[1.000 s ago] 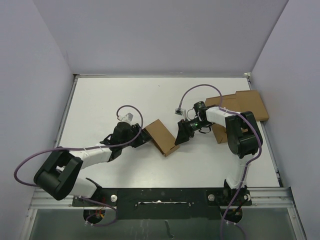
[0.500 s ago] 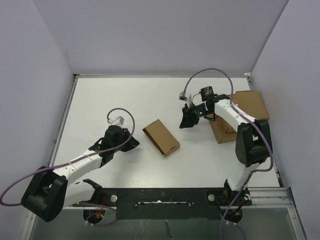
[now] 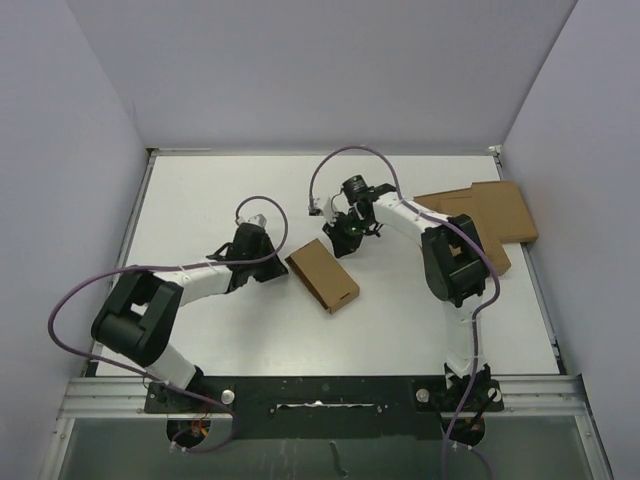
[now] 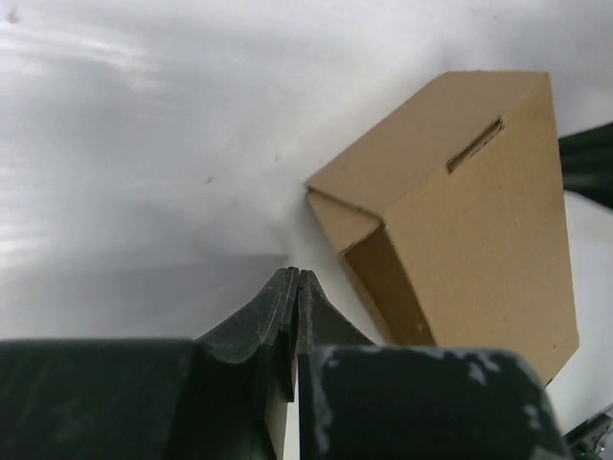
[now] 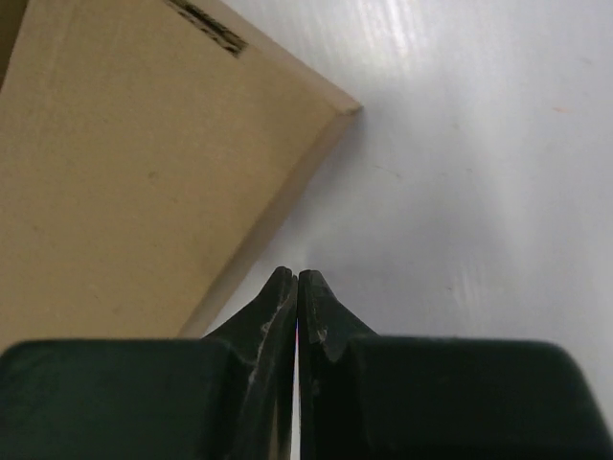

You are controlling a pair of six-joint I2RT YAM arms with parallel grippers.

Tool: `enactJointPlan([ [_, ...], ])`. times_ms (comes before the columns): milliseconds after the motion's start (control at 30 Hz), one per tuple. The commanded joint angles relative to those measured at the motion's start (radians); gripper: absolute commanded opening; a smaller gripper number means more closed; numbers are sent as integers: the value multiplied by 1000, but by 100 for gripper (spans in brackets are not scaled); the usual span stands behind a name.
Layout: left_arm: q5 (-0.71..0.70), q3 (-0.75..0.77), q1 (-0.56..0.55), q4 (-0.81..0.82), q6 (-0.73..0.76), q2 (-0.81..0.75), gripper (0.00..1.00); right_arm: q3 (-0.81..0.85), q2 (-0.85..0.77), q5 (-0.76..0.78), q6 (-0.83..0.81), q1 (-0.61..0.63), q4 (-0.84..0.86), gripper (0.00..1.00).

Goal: Fold the paper box

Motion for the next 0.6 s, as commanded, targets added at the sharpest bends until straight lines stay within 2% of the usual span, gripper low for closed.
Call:
enactJointPlan([
  [0,39,124,-26,68,-24,93,0,19,-37,79,4,80,-12,0],
  [133,20,225,-89,58,-33,154,0,-60,-107,95,35,161,46,0],
  [233,9,249,-117,63,-38,182,0,-93,-127,97,57,157,73,0],
  [367,-10,207,-110,62,-42,148,0,-131,-137,66,76,78,93,1],
  [567,-30,122,-79,36,-5,22,8,-213,-184,-23,95,-36,131,3],
])
